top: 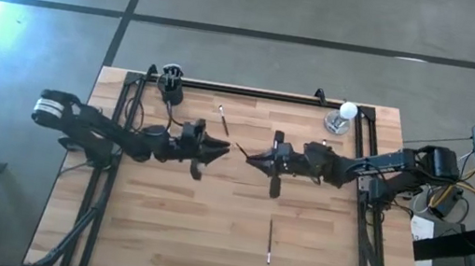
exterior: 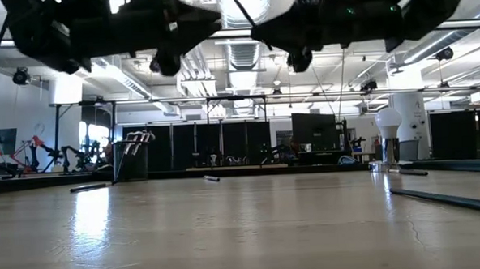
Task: Put items in baskets/containers
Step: Put the liner brush into the pen holder
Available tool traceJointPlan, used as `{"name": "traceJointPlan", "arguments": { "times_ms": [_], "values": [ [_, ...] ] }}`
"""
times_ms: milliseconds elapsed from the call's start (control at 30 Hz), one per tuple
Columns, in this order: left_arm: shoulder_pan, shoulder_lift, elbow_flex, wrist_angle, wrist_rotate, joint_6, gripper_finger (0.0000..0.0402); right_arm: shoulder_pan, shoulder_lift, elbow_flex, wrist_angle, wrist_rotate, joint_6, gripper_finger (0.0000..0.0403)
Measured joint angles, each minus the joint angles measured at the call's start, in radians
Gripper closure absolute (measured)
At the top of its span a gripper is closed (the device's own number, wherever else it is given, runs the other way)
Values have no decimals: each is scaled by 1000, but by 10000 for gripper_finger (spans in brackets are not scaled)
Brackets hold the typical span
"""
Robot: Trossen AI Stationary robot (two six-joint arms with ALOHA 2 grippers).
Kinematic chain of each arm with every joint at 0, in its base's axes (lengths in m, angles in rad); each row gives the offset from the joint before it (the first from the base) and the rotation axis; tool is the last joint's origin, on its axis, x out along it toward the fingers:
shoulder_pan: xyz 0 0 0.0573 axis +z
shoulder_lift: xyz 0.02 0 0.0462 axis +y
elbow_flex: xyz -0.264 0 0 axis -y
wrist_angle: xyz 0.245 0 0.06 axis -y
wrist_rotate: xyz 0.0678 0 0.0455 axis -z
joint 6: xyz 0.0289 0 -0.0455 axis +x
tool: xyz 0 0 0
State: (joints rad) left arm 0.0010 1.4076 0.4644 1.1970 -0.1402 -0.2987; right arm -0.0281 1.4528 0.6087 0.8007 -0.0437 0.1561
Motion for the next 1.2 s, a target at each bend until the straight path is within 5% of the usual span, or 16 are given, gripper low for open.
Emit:
{"name": "traceJointPlan", "arguments": {
  "times_ms": [367,933,1200],
  "values": [
    [1,30,152,-3,61,182,319,-5,61,98,4,-37,-24,390],
    [14,28,158,-7,131,141,319,-13,61,96,-8,-60,-25,390],
    [23,27,233,-154,131,182,388,-13,59,96,-19,-62,-32,388]
  ]
}}
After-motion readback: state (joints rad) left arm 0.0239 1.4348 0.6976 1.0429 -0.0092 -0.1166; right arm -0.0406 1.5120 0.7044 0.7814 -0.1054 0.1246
